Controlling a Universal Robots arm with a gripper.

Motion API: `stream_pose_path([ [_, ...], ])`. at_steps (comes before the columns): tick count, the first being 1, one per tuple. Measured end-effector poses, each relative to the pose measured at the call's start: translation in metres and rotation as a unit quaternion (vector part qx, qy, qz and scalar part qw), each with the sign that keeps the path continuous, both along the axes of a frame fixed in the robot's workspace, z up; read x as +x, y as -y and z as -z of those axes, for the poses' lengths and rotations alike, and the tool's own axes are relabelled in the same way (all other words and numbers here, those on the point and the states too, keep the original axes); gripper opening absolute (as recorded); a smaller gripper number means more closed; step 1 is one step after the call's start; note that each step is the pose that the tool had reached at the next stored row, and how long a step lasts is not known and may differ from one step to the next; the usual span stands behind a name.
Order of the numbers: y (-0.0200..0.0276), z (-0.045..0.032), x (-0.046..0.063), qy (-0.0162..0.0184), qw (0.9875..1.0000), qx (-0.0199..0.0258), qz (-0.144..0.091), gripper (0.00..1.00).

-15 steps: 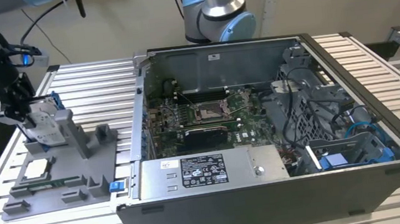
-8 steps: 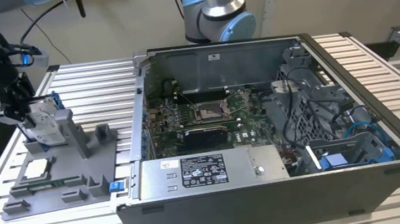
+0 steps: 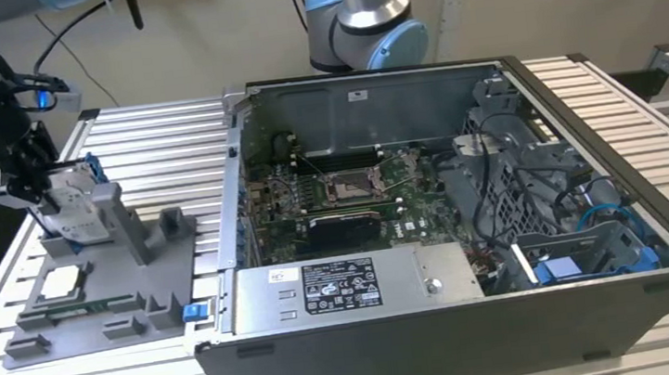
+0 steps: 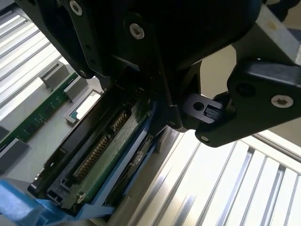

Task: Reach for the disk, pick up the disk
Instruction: 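Pick up the disk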

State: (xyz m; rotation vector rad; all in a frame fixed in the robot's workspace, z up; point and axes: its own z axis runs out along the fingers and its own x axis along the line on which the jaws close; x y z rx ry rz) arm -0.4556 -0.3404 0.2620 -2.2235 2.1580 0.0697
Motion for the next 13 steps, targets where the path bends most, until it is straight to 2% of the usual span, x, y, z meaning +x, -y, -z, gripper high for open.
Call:
stream_pose_path([
  [5,0.0000,0.0000,0.0000,0.0000,1.0000,0.0003,0.000,0.00],
  [6,0.0000,0.0001,0.0000,0.0001,1.0000,-0.0011,0.000,0.00],
  [9,0.0001,-0.0001,0.0000,-0.0001,0.9999,-0.0155,0.000,0.00],
  [10,0.0001,-0.0002,0.0000,0.0000,0.9999,-0.0169,0.000,0.00],
  [13,0.0000,-0.0005,0.0000,0.0001,0.9999,-0.0168,0.000,0.00],
])
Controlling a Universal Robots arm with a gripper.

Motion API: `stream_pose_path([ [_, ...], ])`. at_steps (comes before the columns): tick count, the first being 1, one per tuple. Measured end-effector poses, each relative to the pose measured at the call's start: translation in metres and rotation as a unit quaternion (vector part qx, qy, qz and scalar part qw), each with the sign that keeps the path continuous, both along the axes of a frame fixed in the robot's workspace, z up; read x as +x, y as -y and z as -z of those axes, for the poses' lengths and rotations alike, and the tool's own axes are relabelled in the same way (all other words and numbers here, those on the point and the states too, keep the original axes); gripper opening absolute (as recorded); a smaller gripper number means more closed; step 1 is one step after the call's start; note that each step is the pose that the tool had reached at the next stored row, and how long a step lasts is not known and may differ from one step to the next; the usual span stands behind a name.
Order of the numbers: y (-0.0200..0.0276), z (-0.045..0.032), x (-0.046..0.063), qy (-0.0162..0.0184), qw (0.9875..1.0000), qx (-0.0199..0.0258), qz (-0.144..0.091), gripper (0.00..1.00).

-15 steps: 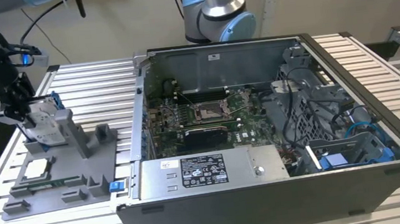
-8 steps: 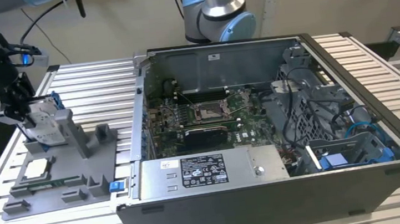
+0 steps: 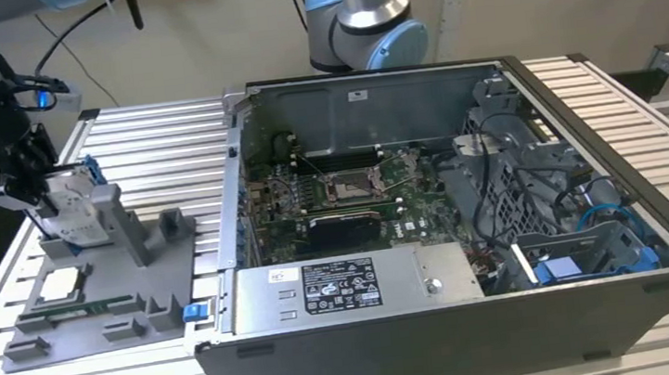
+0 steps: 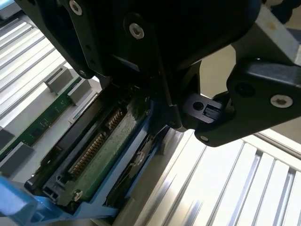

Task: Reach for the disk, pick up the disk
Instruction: 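Pick up the disk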

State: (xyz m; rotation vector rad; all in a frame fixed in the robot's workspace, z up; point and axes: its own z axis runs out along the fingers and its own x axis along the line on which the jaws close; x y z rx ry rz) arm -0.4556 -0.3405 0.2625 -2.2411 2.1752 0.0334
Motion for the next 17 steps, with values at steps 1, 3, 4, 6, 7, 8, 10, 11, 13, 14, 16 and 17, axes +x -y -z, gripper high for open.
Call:
stream_pose_path([
  [1,0.0000,-0.0004,0.000,-0.0001,1.0000,0.0003,0.000,0.00],
  [3,0.0000,-0.0017,0.000,-0.0001,1.0000,0.0004,0.000,0.00],
  [4,0.0000,-0.0024,0.000,-0.0001,1.0000,0.0004,0.000,0.00],
  [6,0.0000,-0.0034,0.000,0.0000,1.0000,0.0005,0.000,0.00],
  [7,0.0000,-0.0039,0.000,0.0000,1.0000,0.0004,0.000,0.00],
  [8,0.0000,-0.0044,0.000,-0.0001,1.0000,0.0004,0.000,0.00],
  [10,0.0000,-0.0058,0.000,0.0000,1.0000,0.0004,0.000,0.00],
  [11,0.0000,-0.0066,0.000,-0.0001,1.0000,0.0004,0.000,0.00],
  [13,0.0000,-0.0080,0.000,0.0000,1.0000,0.0005,0.000,0.00],
  [14,0.0000,-0.0088,0.000,0.0000,1.0000,0.0004,0.000,0.00],
  [16,0.0000,-0.0106,0.000,-0.0001,1.0000,0.0005,0.000,0.00],
  [17,0.0000,-0.0115,0.000,0.0000,1.0000,0.0004,0.000,0.00],
])
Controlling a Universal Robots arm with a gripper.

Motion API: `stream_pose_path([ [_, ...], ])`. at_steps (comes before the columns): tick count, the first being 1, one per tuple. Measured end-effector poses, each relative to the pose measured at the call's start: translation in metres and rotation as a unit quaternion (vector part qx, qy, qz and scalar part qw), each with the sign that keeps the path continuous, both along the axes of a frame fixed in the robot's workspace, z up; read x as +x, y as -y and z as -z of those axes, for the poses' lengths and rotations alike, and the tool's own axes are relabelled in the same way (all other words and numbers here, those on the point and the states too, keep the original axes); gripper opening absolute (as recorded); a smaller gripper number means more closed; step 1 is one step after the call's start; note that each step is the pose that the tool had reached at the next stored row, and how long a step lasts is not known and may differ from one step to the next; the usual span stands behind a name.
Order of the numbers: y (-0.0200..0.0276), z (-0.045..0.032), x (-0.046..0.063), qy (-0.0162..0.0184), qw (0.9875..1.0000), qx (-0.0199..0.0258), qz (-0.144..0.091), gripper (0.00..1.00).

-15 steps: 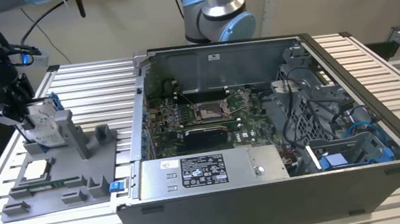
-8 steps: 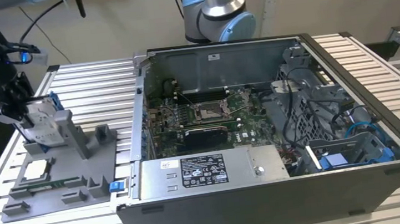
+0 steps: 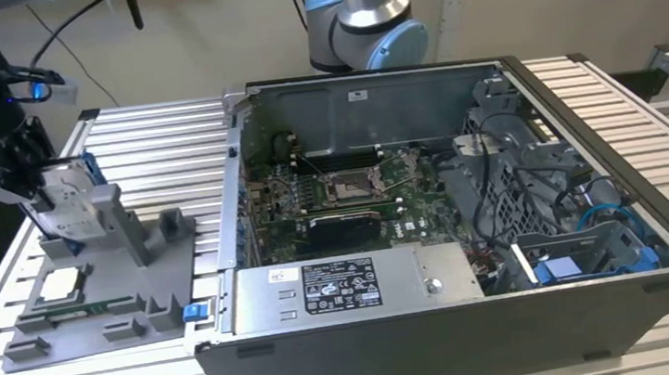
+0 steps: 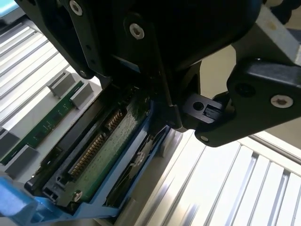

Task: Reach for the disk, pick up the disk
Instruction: 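Pick up the disk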

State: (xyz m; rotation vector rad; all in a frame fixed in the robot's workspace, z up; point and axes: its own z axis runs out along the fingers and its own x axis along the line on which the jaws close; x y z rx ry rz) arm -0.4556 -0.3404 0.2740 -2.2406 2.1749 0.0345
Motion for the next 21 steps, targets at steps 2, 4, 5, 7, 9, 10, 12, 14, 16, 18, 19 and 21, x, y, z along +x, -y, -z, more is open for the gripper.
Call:
stream_pose_path([
  [2,0.0000,-0.0016,0.000,0.0001,1.0000,0.0000,0.000,0.00],
  [4,0.0000,-0.0033,0.000,0.0000,1.0000,0.0000,0.000,0.00],
  [5,0.0000,-0.0041,0.000,0.0000,1.0000,0.0000,0.000,0.00],
  [7,0.0000,-0.0059,0.000,0.0000,1.0000,0.0000,0.000,0.00],
  [9,0.0000,-0.0077,0.000,0.0000,1.0000,0.0000,0.000,0.00],
  [10,0.0000,-0.0086,0.000,0.0000,1.0000,0.0000,0.000,0.00],
  [12,0.0000,-0.0106,0.000,0.0000,1.0000,0.0000,0.000,0.00],
  [14,0.0000,-0.0124,0.000,0.0000,1.0000,0.0000,0.000,0.00],
  [16,0.0000,-0.0142,0.000,0.0000,1.0000,0.0000,0.000,0.00],
  [18,0.0000,-0.0161,0.000,0.0000,1.0000,0.0000,0.000,0.00],
  [19,0.0000,-0.0170,0.000,0.0000,1.0000,0.0000,0.000,0.00],
  [21,0.0000,-0.0187,0.000,0.0000,1.0000,0.0000,0.000,0.00],
])
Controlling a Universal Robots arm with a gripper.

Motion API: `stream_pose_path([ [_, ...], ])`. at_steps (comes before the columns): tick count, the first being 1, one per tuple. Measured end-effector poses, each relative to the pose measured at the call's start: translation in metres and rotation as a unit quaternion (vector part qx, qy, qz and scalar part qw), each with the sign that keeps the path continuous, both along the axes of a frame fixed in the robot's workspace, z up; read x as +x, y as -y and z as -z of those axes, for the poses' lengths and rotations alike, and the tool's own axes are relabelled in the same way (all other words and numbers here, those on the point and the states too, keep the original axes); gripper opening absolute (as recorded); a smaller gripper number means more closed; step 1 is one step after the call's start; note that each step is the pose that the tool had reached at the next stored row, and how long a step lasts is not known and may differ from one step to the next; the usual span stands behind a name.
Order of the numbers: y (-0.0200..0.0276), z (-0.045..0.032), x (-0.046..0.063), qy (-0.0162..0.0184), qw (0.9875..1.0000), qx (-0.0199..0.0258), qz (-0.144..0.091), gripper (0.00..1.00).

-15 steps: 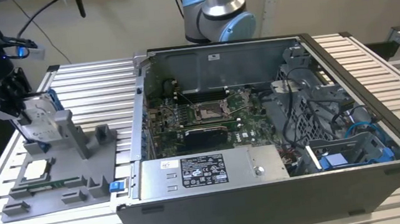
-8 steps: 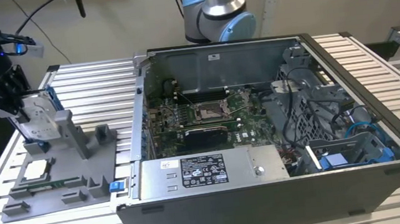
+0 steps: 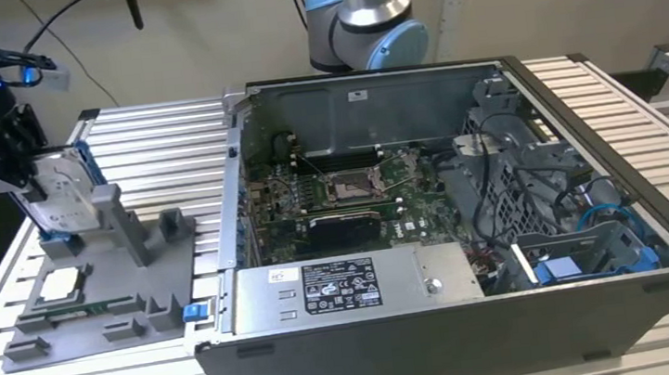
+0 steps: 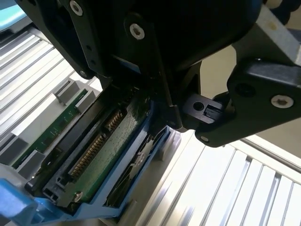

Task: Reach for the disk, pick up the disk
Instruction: 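Pick up the disk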

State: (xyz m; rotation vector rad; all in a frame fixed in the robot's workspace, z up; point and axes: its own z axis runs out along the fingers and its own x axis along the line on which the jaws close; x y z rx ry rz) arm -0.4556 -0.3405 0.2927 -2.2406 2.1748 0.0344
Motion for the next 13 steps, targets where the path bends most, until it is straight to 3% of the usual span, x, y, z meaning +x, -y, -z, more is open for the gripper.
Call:
stream_pose_path([
  [13,0.0000,-0.0163,0.000,0.0000,1.0000,0.0000,0.000,0.00],
])
